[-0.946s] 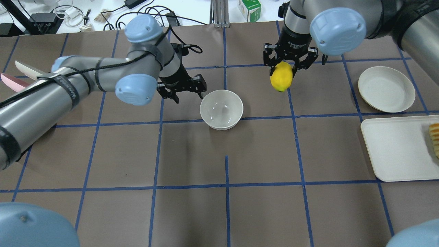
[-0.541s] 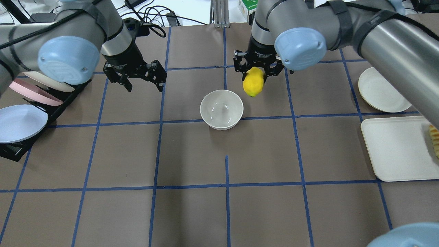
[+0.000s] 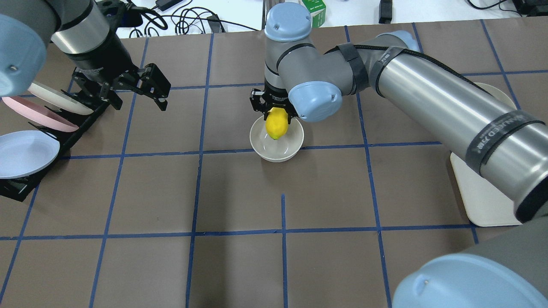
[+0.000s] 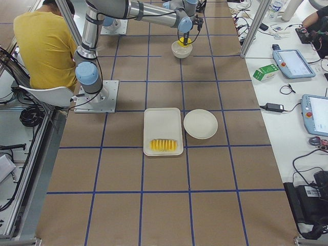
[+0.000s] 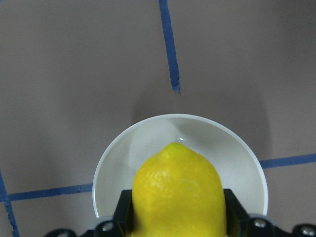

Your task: Place bowl and put lemon in it

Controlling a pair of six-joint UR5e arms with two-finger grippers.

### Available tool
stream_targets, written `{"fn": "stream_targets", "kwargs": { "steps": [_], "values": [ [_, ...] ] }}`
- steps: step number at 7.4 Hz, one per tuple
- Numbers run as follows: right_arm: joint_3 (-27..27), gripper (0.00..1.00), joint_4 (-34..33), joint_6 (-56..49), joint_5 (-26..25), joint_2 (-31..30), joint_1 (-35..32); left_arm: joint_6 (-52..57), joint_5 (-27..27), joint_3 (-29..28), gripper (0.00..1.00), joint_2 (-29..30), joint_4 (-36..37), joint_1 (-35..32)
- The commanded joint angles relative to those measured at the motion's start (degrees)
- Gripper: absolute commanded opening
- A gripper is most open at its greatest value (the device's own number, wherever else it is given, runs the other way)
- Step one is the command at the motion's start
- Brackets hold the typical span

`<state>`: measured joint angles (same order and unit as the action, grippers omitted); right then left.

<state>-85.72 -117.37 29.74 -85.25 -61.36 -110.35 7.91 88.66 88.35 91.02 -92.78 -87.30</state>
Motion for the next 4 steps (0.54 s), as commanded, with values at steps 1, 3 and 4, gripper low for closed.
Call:
{"fn": "stream_targets", "kwargs": {
  "steps": [1,3,4],
  "values": [
    [-1.8,0.0,-0.84,0.23,0.43,1.41,-0.3,-2.79,-0.41,-1.33,1.0,-0.05,-1.87,-0.15],
    [-2.17,0.0,-2.24,-0.46,0.35,3.43,-0.3,-3.51,2.55,-1.33,1.0,-0.93,-1.61,-1.38],
    [-2.25,0.0,-2.94,-0.21,0.44,3.61,-0.3,-3.95,2.57,-0.72,1.0,-0.67,-1.35,-1.81]
  ]
}}
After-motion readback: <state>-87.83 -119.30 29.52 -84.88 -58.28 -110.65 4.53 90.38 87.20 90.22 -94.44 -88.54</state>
